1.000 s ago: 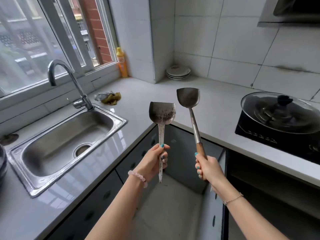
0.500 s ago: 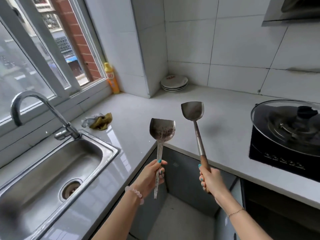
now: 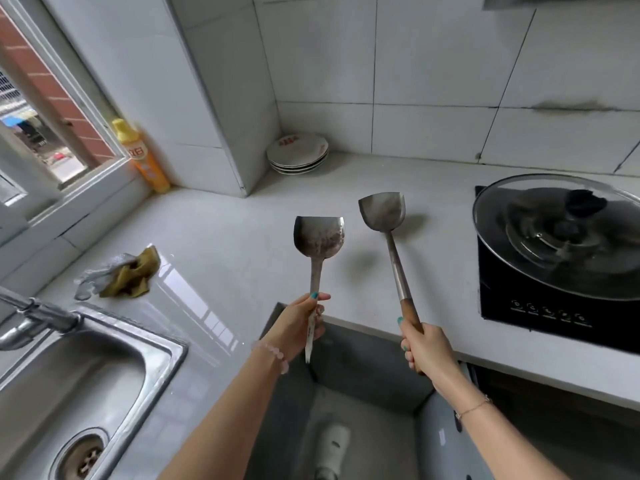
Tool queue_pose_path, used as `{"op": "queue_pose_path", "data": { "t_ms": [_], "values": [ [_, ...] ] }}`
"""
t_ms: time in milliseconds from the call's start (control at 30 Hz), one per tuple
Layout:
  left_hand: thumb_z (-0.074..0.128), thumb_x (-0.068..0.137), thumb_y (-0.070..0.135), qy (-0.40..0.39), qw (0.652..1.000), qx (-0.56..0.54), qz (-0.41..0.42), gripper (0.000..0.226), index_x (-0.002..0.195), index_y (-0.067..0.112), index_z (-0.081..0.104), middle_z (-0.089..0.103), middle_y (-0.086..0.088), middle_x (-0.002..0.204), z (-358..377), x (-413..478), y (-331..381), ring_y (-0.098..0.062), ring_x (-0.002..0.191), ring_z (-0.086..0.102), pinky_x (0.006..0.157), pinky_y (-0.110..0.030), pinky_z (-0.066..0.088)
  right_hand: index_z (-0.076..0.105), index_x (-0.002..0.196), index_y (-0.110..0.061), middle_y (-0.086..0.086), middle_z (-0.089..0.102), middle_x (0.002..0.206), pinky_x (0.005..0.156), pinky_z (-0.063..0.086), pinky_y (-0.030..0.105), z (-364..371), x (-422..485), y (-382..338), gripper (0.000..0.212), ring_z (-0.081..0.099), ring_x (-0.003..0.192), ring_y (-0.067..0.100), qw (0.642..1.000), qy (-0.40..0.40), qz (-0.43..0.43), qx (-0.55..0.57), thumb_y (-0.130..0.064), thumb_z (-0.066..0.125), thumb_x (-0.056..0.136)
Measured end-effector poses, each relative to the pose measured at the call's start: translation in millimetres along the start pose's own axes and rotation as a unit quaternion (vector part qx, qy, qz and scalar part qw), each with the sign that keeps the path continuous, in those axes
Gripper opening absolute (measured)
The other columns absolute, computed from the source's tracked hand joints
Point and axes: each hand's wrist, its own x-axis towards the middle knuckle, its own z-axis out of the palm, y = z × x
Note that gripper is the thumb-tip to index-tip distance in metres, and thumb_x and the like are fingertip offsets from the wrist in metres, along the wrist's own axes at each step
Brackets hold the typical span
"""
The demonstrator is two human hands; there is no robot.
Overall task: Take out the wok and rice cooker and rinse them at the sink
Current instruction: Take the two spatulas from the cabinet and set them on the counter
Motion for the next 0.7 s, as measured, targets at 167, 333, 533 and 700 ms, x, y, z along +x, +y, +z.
{"op": "queue_pose_path", "data": {
  "t_ms": [167,333,533,700],
  "values": [
    [0.033,0.102,0.016,0.006,1.0,0.002,-0.018,0.031,0.096,0.008,0.062,0.045,-0.001,0.064,-14,52,35,-0.009,0.055,0.042,0.054,-0.021,0.041,0.051,0.072,-0.011,0.001,0.046,0.055,0.039,0.037,0.018,20,33,-21,0.028,0.042,0.042,0.011,1.0,0.016,0.015,0.009,-0.027,0.052,0.095],
    [0.034,0.102,0.016,0.004,0.997,0.068,-0.039,0.03,0.093,0.009,0.062,0.045,0.0,0.062,-38,104,77,-0.009,0.055,0.042,0.058,-0.022,0.043,0.049,0.071,-0.011,0.001,0.047,0.054,0.04,0.036,0.02,48,70,-50,0.028,0.041,0.041,0.011,0.998,0.038,0.033,0.033,-0.026,0.052,0.095],
    [0.031,0.102,0.017,-0.006,0.993,0.098,-0.066,0.033,0.089,0.01,0.061,0.043,0.0,0.063,-54,155,114,-0.009,0.055,0.04,0.06,-0.023,0.041,0.049,0.07,-0.012,0.001,0.048,0.056,0.04,0.035,0.02,80,111,-79,0.027,0.041,0.043,0.012,0.996,0.069,0.045,0.044,-0.026,0.051,0.093],
    [0.031,0.102,0.017,-0.01,0.992,0.097,-0.078,0.034,0.086,0.009,0.06,0.041,-0.001,0.065,-55,190,132,-0.01,0.056,0.039,0.06,-0.023,0.041,0.044,0.067,-0.015,-0.002,0.044,0.052,0.041,0.031,0.018,100,142,-96,0.027,0.038,0.04,0.012,0.993,0.088,0.063,0.054,-0.025,0.051,0.091]
  ]
}}
